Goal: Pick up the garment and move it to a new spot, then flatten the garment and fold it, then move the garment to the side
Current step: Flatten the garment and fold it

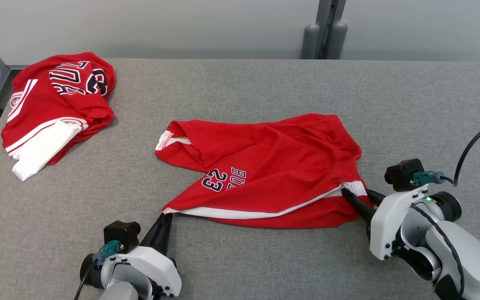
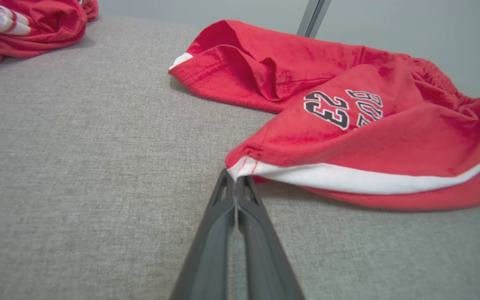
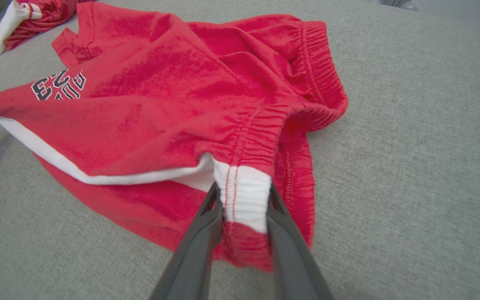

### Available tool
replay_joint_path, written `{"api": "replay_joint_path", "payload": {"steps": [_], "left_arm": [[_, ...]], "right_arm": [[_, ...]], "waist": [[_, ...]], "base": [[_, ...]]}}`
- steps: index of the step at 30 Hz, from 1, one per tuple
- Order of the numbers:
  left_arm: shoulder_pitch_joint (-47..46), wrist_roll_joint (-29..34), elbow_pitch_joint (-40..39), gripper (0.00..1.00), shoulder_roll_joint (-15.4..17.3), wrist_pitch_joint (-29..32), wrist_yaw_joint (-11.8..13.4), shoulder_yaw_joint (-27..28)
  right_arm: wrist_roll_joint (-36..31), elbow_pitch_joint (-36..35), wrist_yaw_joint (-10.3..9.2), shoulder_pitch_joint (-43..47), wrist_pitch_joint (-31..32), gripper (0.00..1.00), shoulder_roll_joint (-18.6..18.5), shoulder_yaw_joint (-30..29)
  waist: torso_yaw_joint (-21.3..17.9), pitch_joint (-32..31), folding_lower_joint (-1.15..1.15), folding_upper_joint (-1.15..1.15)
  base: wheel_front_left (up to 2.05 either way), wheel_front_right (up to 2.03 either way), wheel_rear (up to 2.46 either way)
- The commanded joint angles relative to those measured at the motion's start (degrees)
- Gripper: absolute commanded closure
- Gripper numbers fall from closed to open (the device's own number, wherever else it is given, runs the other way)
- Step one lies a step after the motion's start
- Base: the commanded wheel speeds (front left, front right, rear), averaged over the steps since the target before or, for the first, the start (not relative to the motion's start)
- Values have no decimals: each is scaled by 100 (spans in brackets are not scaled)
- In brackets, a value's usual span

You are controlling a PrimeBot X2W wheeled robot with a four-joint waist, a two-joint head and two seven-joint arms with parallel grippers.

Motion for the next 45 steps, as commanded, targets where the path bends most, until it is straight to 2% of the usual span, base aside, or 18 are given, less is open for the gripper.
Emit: {"api": "replay_joint_path", "payload": {"steps": [1, 4, 5, 10, 21, 25, 29, 32, 35, 41, 43, 44, 45], "left_arm": [[-114, 15, -6, 100, 16, -27, -1, 24], [-111, 20, -25, 100, 16, -28, -6, 47], [-108, 24, -33, 100, 17, -28, -5, 54], [-91, 29, -131, 100, 31, -28, -14, 111], [9, -431, -1520, 100, -26, -27, -245, 505], [-65, -560, -2147, 100, 53, 118, -296, 481], [-345, -574, -2770, 100, 224, 554, -306, 404], [-789, -438, -3071, 100, 433, 962, -310, 326], [-1490, -376, -3030, 100, 649, 1434, -324, 293], [-3485, -171, -2187, 100, 959, 2086, -288, 402], [-4221, -42, -1880, 100, 978, 2135, -229, 428], [-4221, -42, -1880, 100, 978, 2135, -229, 428], [-4957, 112, -1567, 100, 980, 2048, -140, 441]], "right_arm": [[111, 28, 1, -96, -109, 68, -36, 53], [189, 57, 1, -181, -278, 97, -91, 162], [200, 76, 1, -198, -334, 100, -102, 197], [361, 27, 1, -231, -587, 100, -132, 267], [610, -1040, 1, -40, -1560, 100, -592, -105], [481, -1555, 1, 41, -1679, 100, -790, -408], [410, -1977, 1, 10, -1506, 100, -824, -638], [328, -2126, 1, -227, -1303, 100, -771, -737], [275, -2021, 1, -646, -1118, 100, -650, -763], [44, -1163, 1, -2306, -1056, 100, -195, -785], [-107, -804, 1, -2986, -1108, 100, -49, -765], [-107, -804, 1, -2986, -1108, 100, -49, -765], [-326, -380, 1, -3671, -1270, 100, 111, -804]], "waist": [[12, 7, 0, 0], [14, 8, 0, 0], [14, 6, 0, 0], [-5, -14, 0, 0], [-178, -221, 0, 0], [-279, -274, 0, 0], [-384, -226, 0, 0], [-457, -85, 0, 0], [-536, 175, 0, 0], [-721, 998, 0, 0], [-755, 1325, 0, 0], [-755, 1325, 0, 0], [-785, 1607, 0, 0]], "base": [[0, 0, 0], [0, 0, 0], [0, 0, 0], [0, 0, 0], [0, 0, 0], [0, 0, 0], [0, 0, 0], [0, 0, 0], [0, 0, 0], [0, 0, 0], [0, 0, 0], [0, 0, 0], [0, 0, 0]]}}
